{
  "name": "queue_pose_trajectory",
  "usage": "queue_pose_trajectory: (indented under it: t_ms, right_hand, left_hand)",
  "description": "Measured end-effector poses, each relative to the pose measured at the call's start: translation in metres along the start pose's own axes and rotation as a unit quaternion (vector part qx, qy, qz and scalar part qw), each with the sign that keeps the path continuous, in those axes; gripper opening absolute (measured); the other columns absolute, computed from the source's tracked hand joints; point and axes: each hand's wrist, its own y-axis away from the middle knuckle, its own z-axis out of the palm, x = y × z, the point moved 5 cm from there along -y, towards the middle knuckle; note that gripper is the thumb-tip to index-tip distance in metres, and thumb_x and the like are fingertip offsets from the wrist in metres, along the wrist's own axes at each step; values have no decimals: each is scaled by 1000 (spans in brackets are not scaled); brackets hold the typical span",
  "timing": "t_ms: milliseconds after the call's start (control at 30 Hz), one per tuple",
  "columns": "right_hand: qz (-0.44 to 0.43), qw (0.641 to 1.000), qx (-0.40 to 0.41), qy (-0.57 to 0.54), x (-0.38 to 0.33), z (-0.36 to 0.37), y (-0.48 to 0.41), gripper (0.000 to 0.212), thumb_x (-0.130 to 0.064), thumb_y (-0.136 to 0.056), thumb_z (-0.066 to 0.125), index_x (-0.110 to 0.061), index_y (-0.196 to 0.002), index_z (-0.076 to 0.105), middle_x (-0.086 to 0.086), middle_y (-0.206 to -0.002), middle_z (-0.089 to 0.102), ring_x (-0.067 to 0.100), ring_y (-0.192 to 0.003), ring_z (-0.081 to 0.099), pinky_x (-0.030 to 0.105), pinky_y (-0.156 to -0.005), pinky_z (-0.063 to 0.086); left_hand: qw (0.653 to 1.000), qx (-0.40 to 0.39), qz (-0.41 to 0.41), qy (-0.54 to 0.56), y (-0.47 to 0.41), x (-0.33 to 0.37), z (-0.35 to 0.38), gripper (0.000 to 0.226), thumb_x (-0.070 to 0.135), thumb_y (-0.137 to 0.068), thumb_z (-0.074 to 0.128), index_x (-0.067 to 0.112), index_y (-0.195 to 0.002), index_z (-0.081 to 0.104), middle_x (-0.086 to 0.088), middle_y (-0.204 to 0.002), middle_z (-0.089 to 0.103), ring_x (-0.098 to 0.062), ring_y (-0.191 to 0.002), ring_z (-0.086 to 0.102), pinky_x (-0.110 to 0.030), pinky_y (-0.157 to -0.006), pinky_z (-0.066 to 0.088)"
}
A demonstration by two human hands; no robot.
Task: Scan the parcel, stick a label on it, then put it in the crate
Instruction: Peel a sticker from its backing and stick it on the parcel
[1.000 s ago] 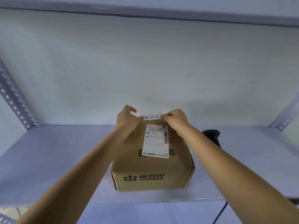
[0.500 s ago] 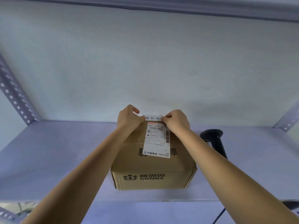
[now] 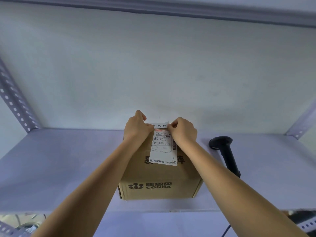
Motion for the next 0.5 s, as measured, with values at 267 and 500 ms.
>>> queue_pose_trajectory:
  t_ms: [267,500]
  right_hand:
    - [-94,996,-1,-3,3,-3,9,27,-24,-97,43,-19,-120,56,4,-118,59,25,-110,54,41,-92,44]
    - [-258,954,-58,138,-13,7,29,49,-20,-98,35,-21,-146,39,-5,-158,32,20,-148,21,43,-114,21]
  left_hand:
    - [983,4,153,-105,19,12,-2,26,14,-86,48,16,-110,58,1,-100,53,-23,-101,58,-39,-89,46]
    - [925,-122,248,-260,47,15,22,56,36,-98,27,20,-152,25,4,-162,18,-15,-151,6,-40,-122,3]
